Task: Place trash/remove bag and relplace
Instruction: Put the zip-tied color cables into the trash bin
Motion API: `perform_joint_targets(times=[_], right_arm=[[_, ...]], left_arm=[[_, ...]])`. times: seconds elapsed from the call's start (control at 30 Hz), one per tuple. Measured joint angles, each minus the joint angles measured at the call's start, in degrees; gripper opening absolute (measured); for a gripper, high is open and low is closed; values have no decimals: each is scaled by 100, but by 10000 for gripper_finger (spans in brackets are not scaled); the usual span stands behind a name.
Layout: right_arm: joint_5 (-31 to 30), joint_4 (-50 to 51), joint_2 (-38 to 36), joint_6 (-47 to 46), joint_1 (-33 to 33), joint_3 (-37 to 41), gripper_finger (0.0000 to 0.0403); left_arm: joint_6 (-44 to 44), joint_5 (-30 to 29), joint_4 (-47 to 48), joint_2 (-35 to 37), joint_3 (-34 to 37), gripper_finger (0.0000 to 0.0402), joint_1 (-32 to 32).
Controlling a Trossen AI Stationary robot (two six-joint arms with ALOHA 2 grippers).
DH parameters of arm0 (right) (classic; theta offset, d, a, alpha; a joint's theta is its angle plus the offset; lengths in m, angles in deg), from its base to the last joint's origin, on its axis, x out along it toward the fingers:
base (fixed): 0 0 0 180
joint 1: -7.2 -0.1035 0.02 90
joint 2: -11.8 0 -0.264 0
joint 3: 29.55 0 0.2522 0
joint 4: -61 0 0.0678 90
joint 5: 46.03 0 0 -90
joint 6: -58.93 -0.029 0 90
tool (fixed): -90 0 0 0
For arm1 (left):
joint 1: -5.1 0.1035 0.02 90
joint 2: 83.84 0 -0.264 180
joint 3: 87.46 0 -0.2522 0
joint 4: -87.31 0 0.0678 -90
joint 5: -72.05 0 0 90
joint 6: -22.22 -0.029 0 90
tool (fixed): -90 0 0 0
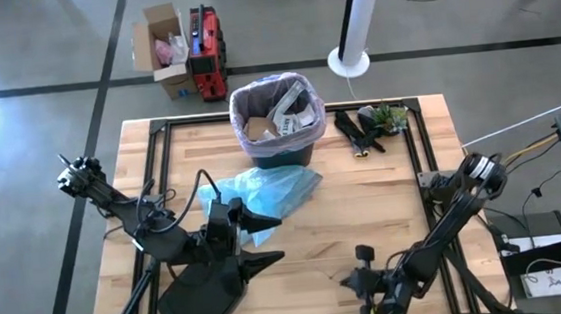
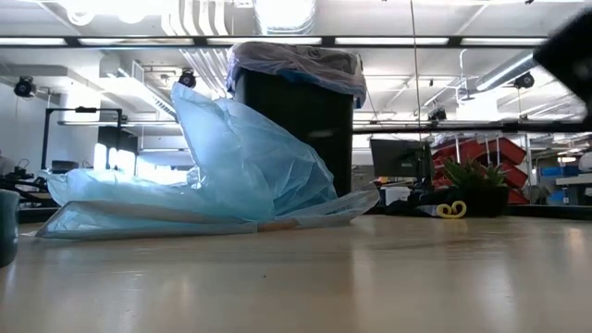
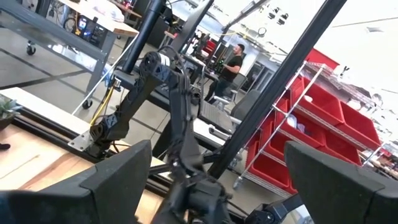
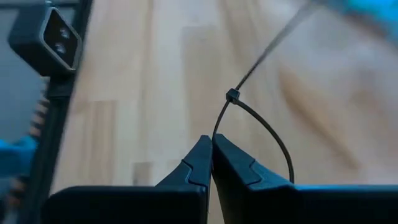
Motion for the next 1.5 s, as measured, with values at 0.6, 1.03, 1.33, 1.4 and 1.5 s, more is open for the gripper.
perform_joint_targets(times=[0.6, 1.03, 1.33, 1.4, 1.5], right_arm=[[-1300, 2034, -1842, 2124, 1508, -1804, 0], [835, 1170, -1824, 6227, 4396, -2845, 0], [975, 1181, -1392, 8239, 5757, -2950, 0], [961, 1245, -1254, 8606, 5902, -2945, 0], [627, 1260, -1144, 9019, 6057, -2945, 0]], left_arm=[[-1584, 9, -931, 83, -4, 350, 37], [-2548, 0, 183, 874, -4, 350, 41], [-2485, -138, 1506, 1786, -4, 350, 63], [-2624, -214, 1618, 1929, -4, 350, 63], [-2733, -236, 1761, 2106, -4, 350, 63]])
